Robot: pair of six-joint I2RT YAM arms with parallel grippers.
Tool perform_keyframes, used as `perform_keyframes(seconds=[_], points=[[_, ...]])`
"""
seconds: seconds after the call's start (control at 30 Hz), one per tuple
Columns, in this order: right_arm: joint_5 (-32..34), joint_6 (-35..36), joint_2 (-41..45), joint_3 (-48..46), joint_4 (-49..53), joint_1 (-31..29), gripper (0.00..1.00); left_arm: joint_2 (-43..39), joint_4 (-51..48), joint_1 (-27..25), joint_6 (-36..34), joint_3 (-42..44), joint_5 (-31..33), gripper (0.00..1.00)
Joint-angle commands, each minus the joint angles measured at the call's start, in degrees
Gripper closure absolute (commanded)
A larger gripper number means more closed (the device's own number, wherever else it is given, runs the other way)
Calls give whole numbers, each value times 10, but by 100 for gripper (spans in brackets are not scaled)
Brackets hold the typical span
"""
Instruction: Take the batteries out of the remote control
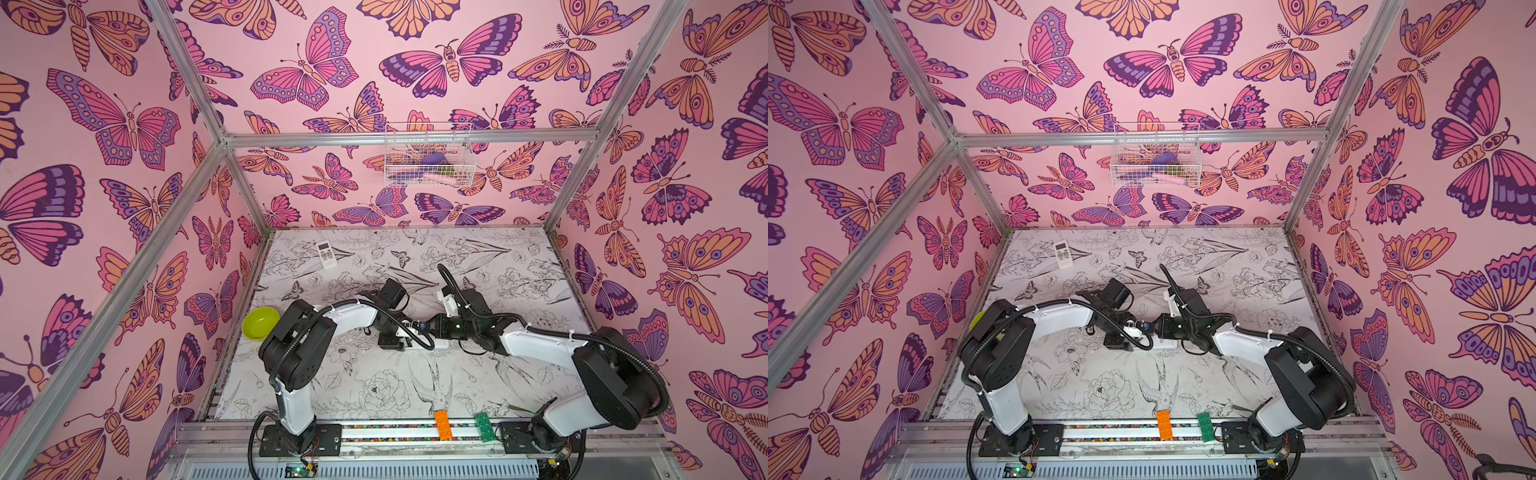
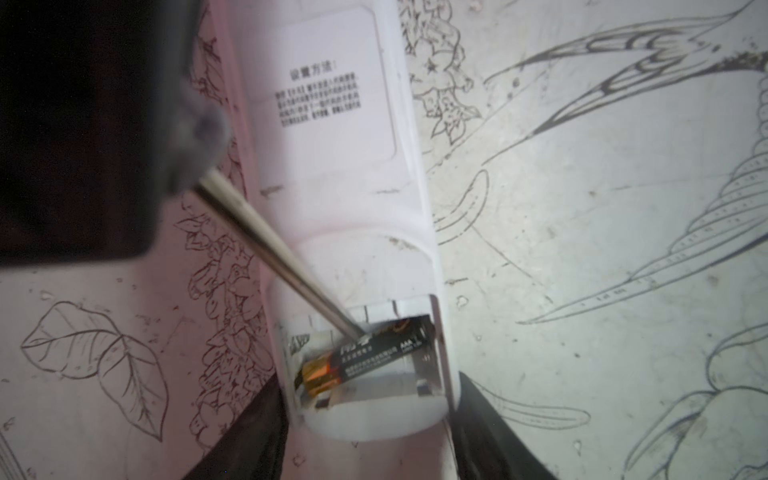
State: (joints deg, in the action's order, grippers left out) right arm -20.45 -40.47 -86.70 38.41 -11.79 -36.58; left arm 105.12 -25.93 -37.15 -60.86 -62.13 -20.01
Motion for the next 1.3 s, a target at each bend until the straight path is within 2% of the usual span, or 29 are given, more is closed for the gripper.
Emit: perform_keyframes(seconds=[0.0, 0.13, 0.23, 0.3, 0.43, 0.57, 0.83, 0.97, 1.1, 1.27], points=[[-8, 2, -28, 8, -17, -12, 100, 13, 4, -5, -10, 9, 7, 41], [-21, -5, -30, 9, -33, -13, 100, 11, 4, -7, -1, 7, 10, 42], [-39, -20, -62, 5, -61, -11, 100, 12, 5, -8, -10, 11, 9, 42], [-76, -47, -77, -4, -116, -1, 100, 10, 5, -9, -6, 11, 13, 41], [-97, -84, -73, -34, -175, 33, 100, 4, 6, -8, -12, 15, 15, 40], [-72, -32, -50, 0, -66, 28, 100, -1, 10, -8, -7, 18, 19, 39], [49, 43, -38, 73, 109, -44, 100, -8, 12, -8, -10, 23, 21, 39], [70, 51, -48, 87, 123, -63, 100, -9, 15, -9, -9, 26, 16, 37], [63, 36, -58, 71, 86, -62, 100, -10, 15, -8, -12, 29, 20, 36], [-31, -15, -87, 30, -37, -26, 100, -8, 25, -9, -9, 34, 15, 36]])
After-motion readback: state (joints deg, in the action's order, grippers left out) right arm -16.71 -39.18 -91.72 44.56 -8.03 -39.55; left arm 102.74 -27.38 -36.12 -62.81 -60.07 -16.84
